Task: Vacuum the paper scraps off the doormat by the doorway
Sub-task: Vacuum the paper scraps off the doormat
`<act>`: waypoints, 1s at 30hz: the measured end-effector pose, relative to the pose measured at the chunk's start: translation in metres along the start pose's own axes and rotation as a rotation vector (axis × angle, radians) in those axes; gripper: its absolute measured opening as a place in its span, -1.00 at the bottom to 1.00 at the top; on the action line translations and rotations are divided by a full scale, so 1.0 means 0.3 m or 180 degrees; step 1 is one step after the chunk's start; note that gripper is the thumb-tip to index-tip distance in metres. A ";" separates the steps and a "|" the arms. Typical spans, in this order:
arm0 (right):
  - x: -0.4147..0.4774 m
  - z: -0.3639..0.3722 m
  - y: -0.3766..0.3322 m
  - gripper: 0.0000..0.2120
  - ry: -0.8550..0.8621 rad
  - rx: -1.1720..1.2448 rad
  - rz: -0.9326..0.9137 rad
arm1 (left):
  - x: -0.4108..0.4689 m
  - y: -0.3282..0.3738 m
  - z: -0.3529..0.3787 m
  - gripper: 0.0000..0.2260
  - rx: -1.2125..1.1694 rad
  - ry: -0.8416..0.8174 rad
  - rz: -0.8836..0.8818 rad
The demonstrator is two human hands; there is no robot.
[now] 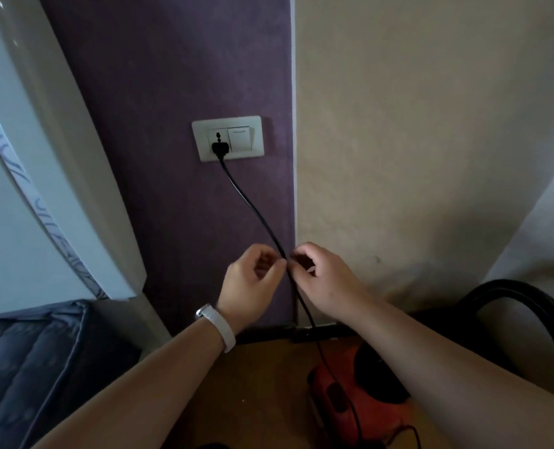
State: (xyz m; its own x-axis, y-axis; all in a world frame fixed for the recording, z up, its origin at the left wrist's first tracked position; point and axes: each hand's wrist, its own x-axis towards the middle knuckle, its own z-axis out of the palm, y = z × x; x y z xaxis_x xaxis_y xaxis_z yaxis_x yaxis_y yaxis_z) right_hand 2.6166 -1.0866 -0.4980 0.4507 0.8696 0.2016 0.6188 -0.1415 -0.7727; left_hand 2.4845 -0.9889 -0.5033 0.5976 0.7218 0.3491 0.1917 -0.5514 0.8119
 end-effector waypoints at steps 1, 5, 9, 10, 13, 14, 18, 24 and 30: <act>-0.013 -0.002 0.020 -0.75 -0.0009 -0.0117 -0.0022 | -0.026 -0.025 0.007 -0.93 0.0130 -0.0179 0.0135; -0.093 -0.017 0.110 -0.69 -0.0152 -0.0476 -0.0066 | -0.103 -0.084 0.032 -0.76 0.0682 -0.0744 0.0647; -0.188 -0.049 0.213 -0.59 -0.0377 -0.1016 0.0152 | -0.144 -0.099 0.089 -0.57 0.1138 -0.1553 0.0614; -0.213 -0.060 0.239 -0.58 -0.0391 -0.1134 0.0178 | -0.147 -0.106 0.113 -0.53 0.1269 -0.1715 0.0648; -0.288 -0.089 0.332 -0.61 -0.0412 -0.1438 0.0200 | -0.151 -0.115 0.206 -0.47 0.1573 -0.2061 0.0832; -0.313 -0.101 0.364 -0.62 -0.0452 -0.1529 0.0255 | -0.153 -0.117 0.243 -0.47 0.1643 -0.2145 0.0898; -0.419 -0.160 0.490 -0.53 -0.0569 -0.1875 0.0588 | -0.164 -0.134 0.413 -0.46 0.1835 -0.2452 0.1216; -0.621 -0.239 0.674 -0.45 -0.0637 -0.2240 0.1266 | -0.166 -0.131 0.702 -0.47 0.1834 -0.2886 0.1664; -0.838 -0.314 0.731 -0.56 -0.0526 -0.2098 0.2087 | -0.213 -0.023 0.990 -0.50 0.1036 -0.3210 0.1896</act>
State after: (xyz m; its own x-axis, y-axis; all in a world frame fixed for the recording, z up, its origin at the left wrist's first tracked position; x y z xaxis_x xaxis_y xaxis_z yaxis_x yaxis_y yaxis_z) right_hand 2.6995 -1.3809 -0.6615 0.7723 0.5705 -0.2794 0.5360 -0.8213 -0.1955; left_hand 2.6763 -1.1556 -0.6702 0.9682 -0.2499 -0.0109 -0.2194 -0.8696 0.4424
